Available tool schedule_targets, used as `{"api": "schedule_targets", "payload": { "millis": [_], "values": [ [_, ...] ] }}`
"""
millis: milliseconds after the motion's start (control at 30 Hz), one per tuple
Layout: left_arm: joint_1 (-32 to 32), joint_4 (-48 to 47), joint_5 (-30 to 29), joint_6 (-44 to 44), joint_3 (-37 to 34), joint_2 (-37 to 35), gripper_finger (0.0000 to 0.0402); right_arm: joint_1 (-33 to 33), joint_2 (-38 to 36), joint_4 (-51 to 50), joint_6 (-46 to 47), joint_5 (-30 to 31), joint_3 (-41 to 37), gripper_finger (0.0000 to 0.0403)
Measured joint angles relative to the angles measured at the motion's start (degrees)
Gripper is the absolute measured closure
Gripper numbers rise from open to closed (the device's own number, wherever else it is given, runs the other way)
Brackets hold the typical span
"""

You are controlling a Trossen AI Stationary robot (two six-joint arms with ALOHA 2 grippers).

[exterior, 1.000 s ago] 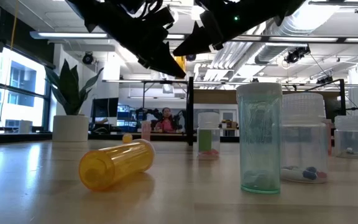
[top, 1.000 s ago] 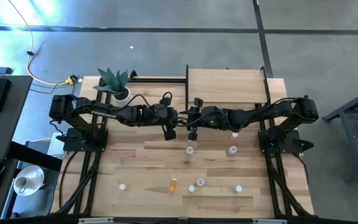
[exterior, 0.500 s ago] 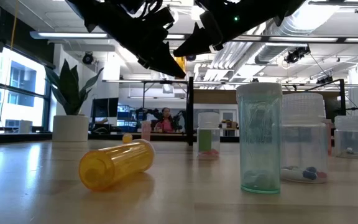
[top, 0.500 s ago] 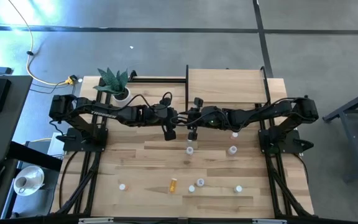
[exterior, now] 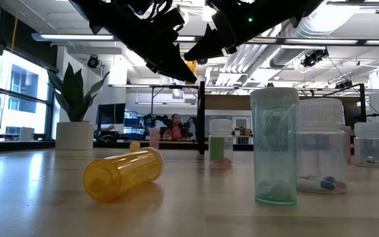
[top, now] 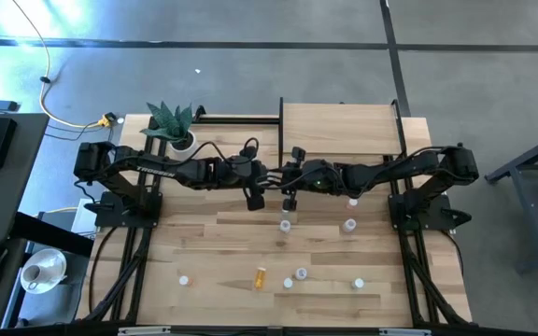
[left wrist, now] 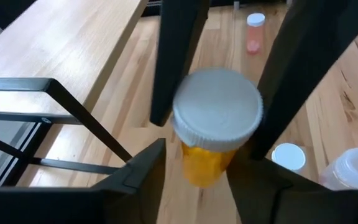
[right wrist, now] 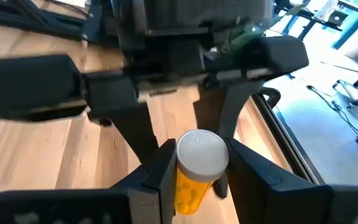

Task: Pick and place medicine bottles onto shelf by color
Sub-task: Put the left yellow pill bottle on the shelf

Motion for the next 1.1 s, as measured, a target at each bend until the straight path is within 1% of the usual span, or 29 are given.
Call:
{"api": "schedule_targets", "payload": {
  "millis": [133, 267, 400, 533, 767, 900, 1033, 1100],
  "values": [
    [0.02, -0.22, -0.17, 0.00, 0.00, -0.03, 0.0214, 0.00, -0.87, -1.92, -0.07, 2.63, -0.06, 0.0299],
    [0.02, -0.55, -0.16, 0.14, 0.00, -0.03, 0.0210, 0.00, -4.01, -5.63, -0.15, 3.67, -0.08, 0.0299],
    [0.02, -0.61, -0.15, 0.12, 0.00, -0.03, 0.0211, 0.00, -8.71, -9.83, -0.17, 7.29, -0.06, 0.0299],
    [0.00, -0.62, -0.15, 0.08, 0.00, -0.03, 0.0210, -0.23, -14.52, -14.75, -0.18, 10.55, -0.06, 0.0299],
    [0.00, -0.58, -0.15, 0.07, 0.02, -0.03, 0.0213, -1.54, -25.88, -21.07, -2.03, 13.19, -0.06, 0.0299],
    [0.00, -0.57, -0.11, 0.06, 0.02, -0.03, 0.0213, -3.40, -32.47, -22.73, -2.54, 13.58, -0.06, 0.0299],
    [0.00, -0.57, 0.02, 0.03, 0.02, -0.03, 0.0213, -6.03, -38.53, -22.68, -3.63, 17.29, -0.02, 0.0299],
    [0.00, -0.57, 0.02, 0.04, 0.02, -0.03, 0.0213, -7.58, -41.44, -24.00, -3.00, 18.00, -0.02, 0.0299]
  ]
}}
